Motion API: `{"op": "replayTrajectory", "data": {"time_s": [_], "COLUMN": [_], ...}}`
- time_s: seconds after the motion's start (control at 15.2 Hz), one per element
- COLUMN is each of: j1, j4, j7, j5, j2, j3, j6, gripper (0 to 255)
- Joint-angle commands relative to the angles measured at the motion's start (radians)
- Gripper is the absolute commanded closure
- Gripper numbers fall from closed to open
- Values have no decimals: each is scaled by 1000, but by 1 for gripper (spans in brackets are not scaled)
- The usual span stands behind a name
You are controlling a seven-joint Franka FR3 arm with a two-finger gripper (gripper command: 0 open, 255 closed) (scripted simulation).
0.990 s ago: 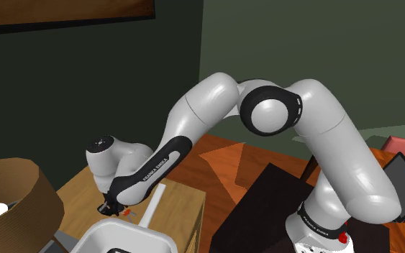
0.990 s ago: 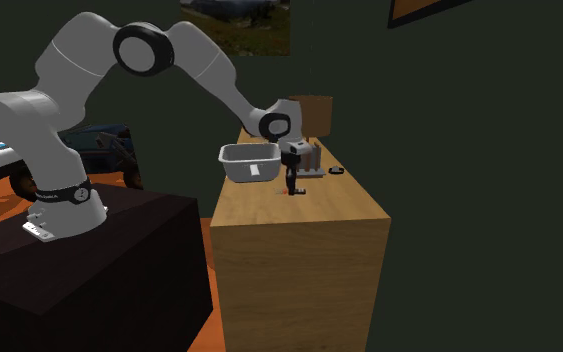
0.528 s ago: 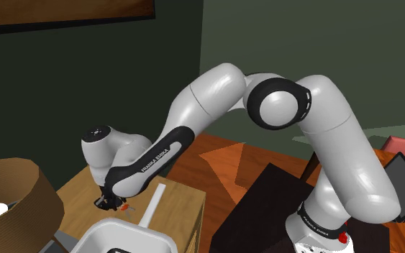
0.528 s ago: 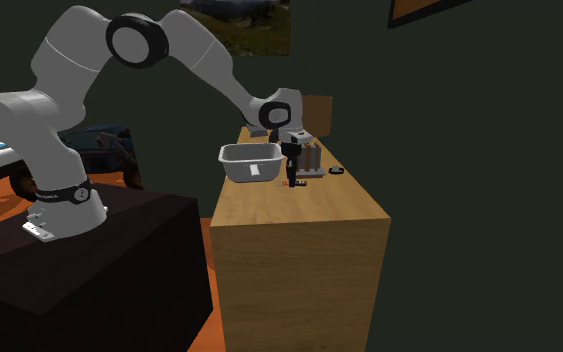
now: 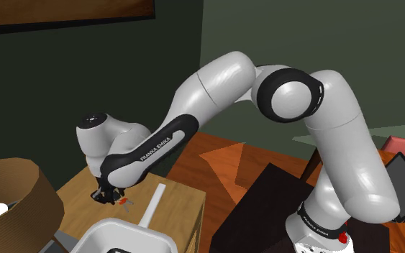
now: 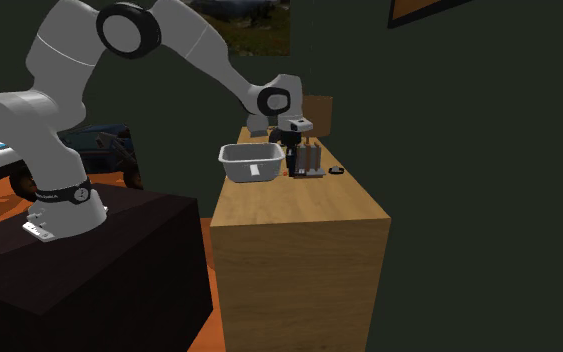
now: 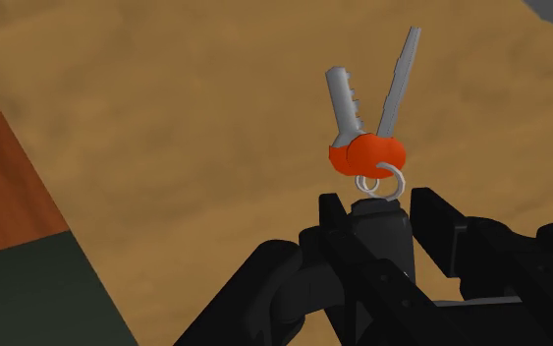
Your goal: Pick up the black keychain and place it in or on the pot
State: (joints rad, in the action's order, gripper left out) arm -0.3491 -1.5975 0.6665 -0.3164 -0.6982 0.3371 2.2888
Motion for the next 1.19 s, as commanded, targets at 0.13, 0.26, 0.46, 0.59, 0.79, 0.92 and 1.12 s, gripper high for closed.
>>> {"op": "replayTrajectory", "data": {"time_s": [0.13,0.26,0.46,0.59,0.79,0.92,1.12], "j1": [6,8,12,14,17,19,21], "j4": [9,13,20,25,36,44,59], "j7": [-9,-13,-19,-23,-29,-33,-38], "j5": [13,19,28,34,43,48,56], "j2": [30,46,67,81,101,113,130], "j3": [10,14,21,25,31,35,40], "j6": [-39,-57,-85,-104,-134,-154,-184], "gripper": [255,255,255,255,255,255,255]}}
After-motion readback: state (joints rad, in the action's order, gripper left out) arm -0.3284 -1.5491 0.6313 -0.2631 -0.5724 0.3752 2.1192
